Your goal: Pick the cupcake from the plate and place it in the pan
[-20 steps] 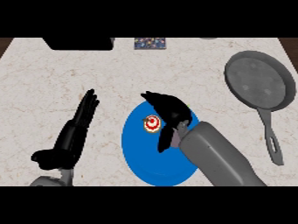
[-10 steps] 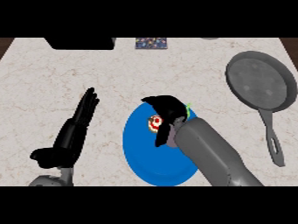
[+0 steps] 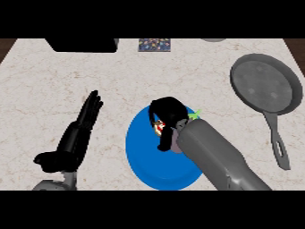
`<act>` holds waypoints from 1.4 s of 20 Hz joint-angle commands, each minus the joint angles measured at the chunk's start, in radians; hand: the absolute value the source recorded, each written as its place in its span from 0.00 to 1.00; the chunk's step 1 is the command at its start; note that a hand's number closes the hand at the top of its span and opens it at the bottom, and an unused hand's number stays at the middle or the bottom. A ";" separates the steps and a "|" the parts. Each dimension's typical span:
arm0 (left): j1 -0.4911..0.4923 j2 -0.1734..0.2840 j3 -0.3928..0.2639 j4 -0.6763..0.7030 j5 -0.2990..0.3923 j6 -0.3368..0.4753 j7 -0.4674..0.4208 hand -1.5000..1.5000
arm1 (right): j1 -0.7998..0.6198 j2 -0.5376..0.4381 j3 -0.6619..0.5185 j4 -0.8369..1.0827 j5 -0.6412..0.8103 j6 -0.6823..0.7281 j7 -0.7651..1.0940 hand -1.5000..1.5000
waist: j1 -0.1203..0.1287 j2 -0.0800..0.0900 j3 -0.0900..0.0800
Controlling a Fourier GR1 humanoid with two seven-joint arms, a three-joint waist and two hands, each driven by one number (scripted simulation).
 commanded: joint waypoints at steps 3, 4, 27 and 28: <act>-0.017 -0.001 0.037 -0.003 -0.016 -0.013 0.021 0.50 | 0.008 0.014 -0.003 0.033 0.057 -0.089 -0.044 1.00 | -0.001 0.013 0.002; -0.045 -0.004 0.042 0.014 -0.003 -0.027 0.024 0.50 | 0.004 -0.010 -0.058 0.017 0.084 -0.095 -0.070 1.00 | -0.007 0.013 0.002; 0.010 0.011 0.053 0.020 0.006 -0.059 -0.025 0.50 | -0.362 -0.023 -0.336 0.170 0.451 -0.805 0.980 1.00 | 0.007 0.016 0.001; 0.000 -0.007 0.039 0.004 -0.006 -0.035 0.007 0.50 | -0.321 -0.039 -0.342 0.139 0.463 -0.828 0.993 1.00 | -0.007 0.012 0.001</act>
